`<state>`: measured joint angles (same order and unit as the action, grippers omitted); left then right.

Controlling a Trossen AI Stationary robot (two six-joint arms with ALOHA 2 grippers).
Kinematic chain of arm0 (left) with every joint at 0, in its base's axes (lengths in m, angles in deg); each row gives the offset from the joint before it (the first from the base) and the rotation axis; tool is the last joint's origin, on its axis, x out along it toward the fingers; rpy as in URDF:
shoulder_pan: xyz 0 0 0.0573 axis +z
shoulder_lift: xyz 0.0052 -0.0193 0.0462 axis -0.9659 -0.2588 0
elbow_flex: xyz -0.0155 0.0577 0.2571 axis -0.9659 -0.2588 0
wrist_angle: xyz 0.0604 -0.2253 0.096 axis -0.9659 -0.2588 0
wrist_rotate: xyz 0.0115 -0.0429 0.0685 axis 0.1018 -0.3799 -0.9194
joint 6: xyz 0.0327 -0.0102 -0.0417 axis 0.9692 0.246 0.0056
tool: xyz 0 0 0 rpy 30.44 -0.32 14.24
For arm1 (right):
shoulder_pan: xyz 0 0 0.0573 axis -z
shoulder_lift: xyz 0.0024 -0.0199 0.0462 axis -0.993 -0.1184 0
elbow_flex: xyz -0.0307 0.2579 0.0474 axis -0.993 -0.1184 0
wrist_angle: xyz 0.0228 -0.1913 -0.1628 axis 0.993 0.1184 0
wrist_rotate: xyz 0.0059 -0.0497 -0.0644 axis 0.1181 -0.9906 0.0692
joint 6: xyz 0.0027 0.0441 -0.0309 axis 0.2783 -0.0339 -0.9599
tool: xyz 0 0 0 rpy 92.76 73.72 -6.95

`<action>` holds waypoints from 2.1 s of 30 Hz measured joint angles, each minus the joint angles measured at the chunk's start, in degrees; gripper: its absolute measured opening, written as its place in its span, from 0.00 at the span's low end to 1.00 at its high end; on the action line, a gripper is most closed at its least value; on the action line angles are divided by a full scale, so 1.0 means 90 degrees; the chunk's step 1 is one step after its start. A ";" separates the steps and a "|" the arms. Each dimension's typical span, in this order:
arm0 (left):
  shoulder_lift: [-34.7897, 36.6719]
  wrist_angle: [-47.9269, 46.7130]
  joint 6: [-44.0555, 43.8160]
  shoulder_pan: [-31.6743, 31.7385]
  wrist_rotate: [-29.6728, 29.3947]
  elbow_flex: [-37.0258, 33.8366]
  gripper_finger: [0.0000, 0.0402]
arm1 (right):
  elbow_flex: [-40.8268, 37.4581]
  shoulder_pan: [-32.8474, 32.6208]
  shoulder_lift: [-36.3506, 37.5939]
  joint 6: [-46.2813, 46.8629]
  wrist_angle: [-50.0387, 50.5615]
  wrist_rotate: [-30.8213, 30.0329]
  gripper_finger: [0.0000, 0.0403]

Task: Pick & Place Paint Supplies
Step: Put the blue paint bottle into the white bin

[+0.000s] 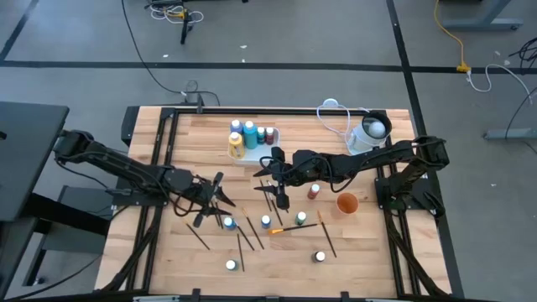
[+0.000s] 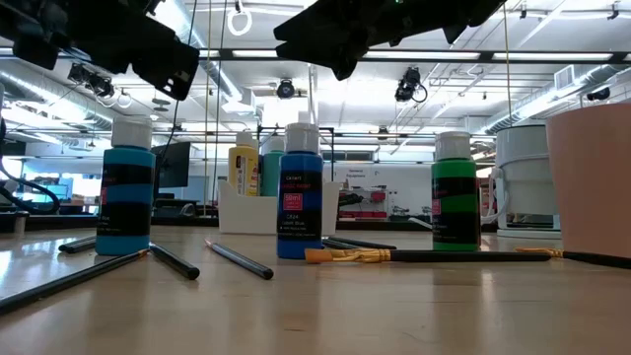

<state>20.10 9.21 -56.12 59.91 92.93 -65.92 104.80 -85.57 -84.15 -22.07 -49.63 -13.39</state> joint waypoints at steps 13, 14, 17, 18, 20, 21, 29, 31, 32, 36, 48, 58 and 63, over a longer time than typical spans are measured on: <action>-0.0117 -0.0015 -0.0515 -0.0100 0.0175 0.0001 0.40 | 0.0000 0.0000 -0.0002 0.0000 0.0006 0.0000 0.49; -0.0180 -0.0018 -0.0524 -0.0134 0.0137 0.0004 0.42 | 0.0000 0.0000 -0.0002 0.0000 0.0006 0.0000 0.49; -0.0377 -0.0003 -0.0530 -0.0293 0.0063 0.0005 0.49 | 0.0000 0.0000 -0.0002 0.0000 0.0010 0.0000 0.49; -0.0506 0.0008 -0.0531 -0.0353 0.0058 0.0011 0.51 | 0.0000 0.0000 -0.0003 0.0000 0.0015 0.0000 0.49; -0.0780 -0.0067 -0.0534 -0.0479 0.0051 0.0006 0.54 | 0.0000 0.0000 -0.0004 0.0000 0.0019 0.0000 0.49; -0.0919 -0.0044 -0.0533 -0.0546 0.0051 0.0004 0.56 | 0.0000 0.0000 -0.0004 0.0000 0.0022 0.0000 0.49; -0.1561 0.0000 -0.0489 -0.0782 -0.0635 0.0004 0.60 | 0.0000 0.0000 -0.0004 0.0000 0.0039 0.0000 0.49; -0.1620 0.0024 -0.0417 -0.0780 -0.0712 0.0008 0.60 | 0.0000 0.0000 -0.0004 0.0000 0.0058 -0.0002 0.49; -0.1622 -0.0023 -0.0313 -0.0780 -0.0733 0.0004 0.59 | 0.0000 0.0000 -0.0004 0.0000 0.0062 -0.0001 0.49; -0.1620 0.0010 -0.0170 -0.0785 -0.0429 0.0004 0.52 | 0.0000 0.0000 -0.0004 0.0000 0.0062 0.0000 0.49; -0.1580 0.0201 0.0126 -0.0784 -0.0749 0.0004 0.31 | 0.0000 0.0000 -0.0006 0.0541 0.0437 0.0019 0.49; -0.0683 -0.1284 0.1273 -0.0443 -0.2111 0.1185 0.31 | 0.0007 -0.0122 -0.0006 0.0802 0.0820 -0.0001 0.49; -0.0627 -0.1528 0.1780 0.0371 -0.2539 0.1748 0.32 | 0.0005 -0.0287 -0.0006 0.0614 0.1607 -0.0002 0.49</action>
<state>14.46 -4.55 -40.10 63.25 70.08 -50.19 104.85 -88.15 -84.21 -16.55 -35.16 -13.41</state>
